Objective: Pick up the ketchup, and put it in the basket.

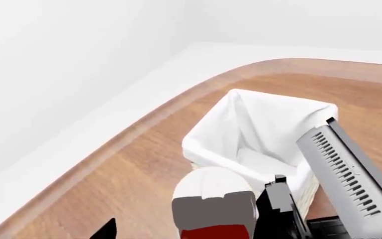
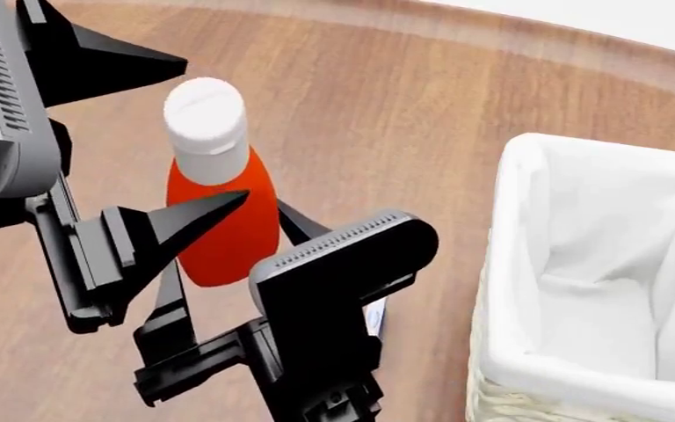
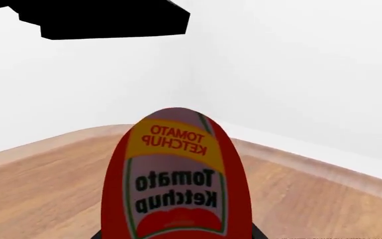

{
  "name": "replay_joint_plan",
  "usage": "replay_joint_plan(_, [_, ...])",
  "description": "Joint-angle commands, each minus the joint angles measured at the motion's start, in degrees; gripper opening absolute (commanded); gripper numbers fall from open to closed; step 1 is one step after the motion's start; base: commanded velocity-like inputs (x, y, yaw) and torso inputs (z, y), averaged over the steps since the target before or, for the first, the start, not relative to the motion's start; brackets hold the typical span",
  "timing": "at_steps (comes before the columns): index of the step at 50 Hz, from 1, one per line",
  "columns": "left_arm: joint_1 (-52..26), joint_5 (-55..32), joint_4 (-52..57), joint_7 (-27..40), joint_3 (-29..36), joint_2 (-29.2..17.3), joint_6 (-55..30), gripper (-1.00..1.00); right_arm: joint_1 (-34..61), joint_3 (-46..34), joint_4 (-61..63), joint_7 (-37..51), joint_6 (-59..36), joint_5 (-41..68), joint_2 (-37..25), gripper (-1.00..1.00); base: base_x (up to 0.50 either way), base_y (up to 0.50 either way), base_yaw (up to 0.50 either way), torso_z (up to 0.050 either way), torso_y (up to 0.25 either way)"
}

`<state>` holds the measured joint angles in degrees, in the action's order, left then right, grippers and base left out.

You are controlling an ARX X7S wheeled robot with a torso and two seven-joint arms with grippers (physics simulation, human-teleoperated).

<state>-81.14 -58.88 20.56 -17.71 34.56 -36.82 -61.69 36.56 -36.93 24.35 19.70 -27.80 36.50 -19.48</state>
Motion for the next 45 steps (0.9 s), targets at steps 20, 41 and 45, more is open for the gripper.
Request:
replay_joint_plan(20, [1.39,-1.58,1.43,-1.40,-1.66,-0.64,2.08,1.00,-2.75,3.56,-3.54,-2.65,4.38,-1.82,0.15,-1.00,0.00,0.00,0.00,0.000,0.000])
replay_joint_plan(41, [6.60,-6.74,8.18,4.61,-8.53,-5.80,4.08,1.00,-0.51,6.30,-3.59,-1.24,2.05,-0.46,-2.68,-1.00,0.00,0.00,0.00,0.000,0.000])
replay_joint_plan(45, [8.93,-8.64,9.66,7.19,-11.26,-6.43,5.74,1.00,-0.66,6.75,-3.89,-1.20,2.45,-0.55,-3.09,-1.00,0.00,0.00,0.00,0.000,0.000])
